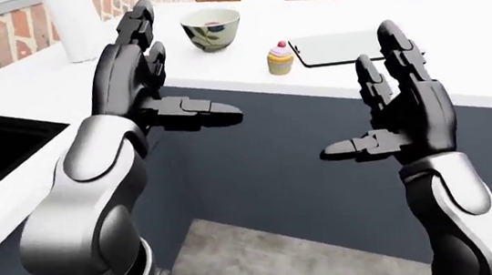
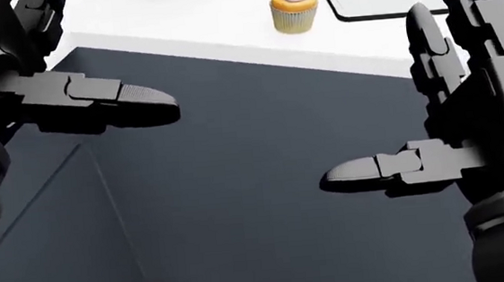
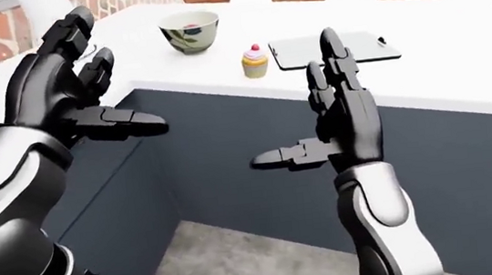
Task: Pick up the bowl with cake and place it on the tray. Pick up the cupcake and place it on the tray.
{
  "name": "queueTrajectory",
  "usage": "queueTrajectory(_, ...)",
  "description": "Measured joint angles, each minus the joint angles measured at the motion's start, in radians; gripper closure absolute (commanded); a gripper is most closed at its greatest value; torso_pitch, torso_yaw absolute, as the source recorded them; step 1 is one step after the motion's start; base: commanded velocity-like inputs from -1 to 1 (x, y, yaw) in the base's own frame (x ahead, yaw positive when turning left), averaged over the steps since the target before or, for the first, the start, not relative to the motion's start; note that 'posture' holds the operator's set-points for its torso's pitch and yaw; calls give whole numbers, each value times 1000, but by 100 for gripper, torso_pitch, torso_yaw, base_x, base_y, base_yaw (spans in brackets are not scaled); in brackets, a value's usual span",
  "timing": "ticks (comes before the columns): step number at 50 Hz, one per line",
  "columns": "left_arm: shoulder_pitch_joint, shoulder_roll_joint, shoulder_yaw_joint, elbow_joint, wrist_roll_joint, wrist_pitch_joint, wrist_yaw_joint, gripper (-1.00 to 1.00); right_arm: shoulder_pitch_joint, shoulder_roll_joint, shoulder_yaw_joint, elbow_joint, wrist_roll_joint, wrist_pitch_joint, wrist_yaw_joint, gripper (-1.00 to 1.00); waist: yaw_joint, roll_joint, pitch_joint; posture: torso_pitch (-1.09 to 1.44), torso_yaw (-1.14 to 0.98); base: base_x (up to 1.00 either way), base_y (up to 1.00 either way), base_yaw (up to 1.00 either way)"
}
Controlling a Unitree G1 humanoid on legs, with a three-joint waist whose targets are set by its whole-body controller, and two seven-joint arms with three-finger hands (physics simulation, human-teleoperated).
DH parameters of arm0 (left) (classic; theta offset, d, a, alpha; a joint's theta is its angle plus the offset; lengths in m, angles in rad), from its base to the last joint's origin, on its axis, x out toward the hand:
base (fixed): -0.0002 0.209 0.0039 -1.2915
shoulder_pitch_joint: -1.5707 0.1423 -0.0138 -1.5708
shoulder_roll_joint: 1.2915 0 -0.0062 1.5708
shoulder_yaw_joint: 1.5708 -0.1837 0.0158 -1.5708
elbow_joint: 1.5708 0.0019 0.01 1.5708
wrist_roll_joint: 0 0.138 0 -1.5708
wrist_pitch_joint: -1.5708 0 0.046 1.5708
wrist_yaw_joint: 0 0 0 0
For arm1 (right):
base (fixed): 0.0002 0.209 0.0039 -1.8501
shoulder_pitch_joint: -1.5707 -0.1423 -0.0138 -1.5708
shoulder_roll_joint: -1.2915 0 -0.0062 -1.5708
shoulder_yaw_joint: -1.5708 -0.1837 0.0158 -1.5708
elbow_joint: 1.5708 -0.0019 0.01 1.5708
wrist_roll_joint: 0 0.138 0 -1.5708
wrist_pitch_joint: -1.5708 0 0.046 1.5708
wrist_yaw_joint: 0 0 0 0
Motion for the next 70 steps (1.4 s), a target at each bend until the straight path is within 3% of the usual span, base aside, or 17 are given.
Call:
queueTrajectory(4,18,-19,-21,17,-8,8,-2,-100,23,-2,-11,19,-3,14,-3,-100,-24,-26,36,0,0,47,0,0)
queueTrajectory(7,6,-12,-17,12,-19,16,-7,-100,14,-3,-16,14,-7,16,-6,-100,-28,-36,18,0,0,2,0,0)
queueTrajectory(11,4,-10,-6,-2,-16,0,-1,-100,12,-6,-10,-1,-7,-1,-1,-100,-40,-4,36,0,0,3,0,0)
queueTrajectory(14,1,-10,-11,7,-22,16,0,-100,20,-7,-9,5,-15,13,-1,-100,-42,68,23,0,0,15,0,0)
queueTrajectory(19,6,-1,9,13,-15,34,13,-100,21,5,18,22,-11,32,12,-100,-20,77,18,0,0,30,0,0)
queueTrajectory(25,-9,2,2,-12,-20,-4,12,-100,11,3,1,-18,-16,-6,14,-100,-18,32,6,0,0,33,0,0)
queueTrajectory(30,-16,1,4,12,-20,8,15,-100,14,5,8,2,-17,-1,17,-100,-17,-48,5,0,0,34,0,0)
queueTrajectory(35,-21,-4,-11,8,-39,27,6,-100,16,1,-14,-2,-21,22,4,-100,-28,-38,10,0,0,7,0,0)
queueTrajectory(41,-25,-2,0,-6,-41,26,14,-100,9,0,-7,-15,-16,25,6,-100,-41,37,21,0,0,0,1,0)
queueTrajectory(44,-8,4,14,-2,-44,42,17,-100,22,7,9,1,-14,33,10,-100,-32,17,20,0,0,0,6,0)
queueTrajectory(49,-28,14,29,2,-36,52,34,-100,2,5,12,-21,-6,40,15,-100,-18,45,-9,0,0,0,17,0)
queueTrajectory(53,-46,12,14,-31,-53,23,30,-100,0,-1,-13,-49,-3,29,6,-100,-31,-19,-7,0,0,0,16,0)
queueTrajectory(58,-22,5,-2,-2,-74,46,22,-100,20,-5,-18,-5,-17,29,1,-100,-60,-38,-13,0,0,0,39,0)
queueTrajectory(61,-37,13,24,-25,-77,69,29,-100,18,-3,-12,-22,-12,31,6,-100,-60,-16,-11,0,0,0,20,0)
queueTrajectory(65,-56,25,45,-68,-92,70,35,-100,8,-3,-18,-34,-3,24,4,-100,-75,41,29,0,0,0,0,0)
queueTrajectory(67,-58,30,49,-61,-99,77,40,-100,3,-3,-12,-36,-4,26,0,-100,-79,69,19,0,0,0,0,0)
queueTrajectory(70,-34,35,65,-41,-100,99,53,-100,9,1,18,-31,0,42,7,-100,-55,30,20,0,0,0,40,0)
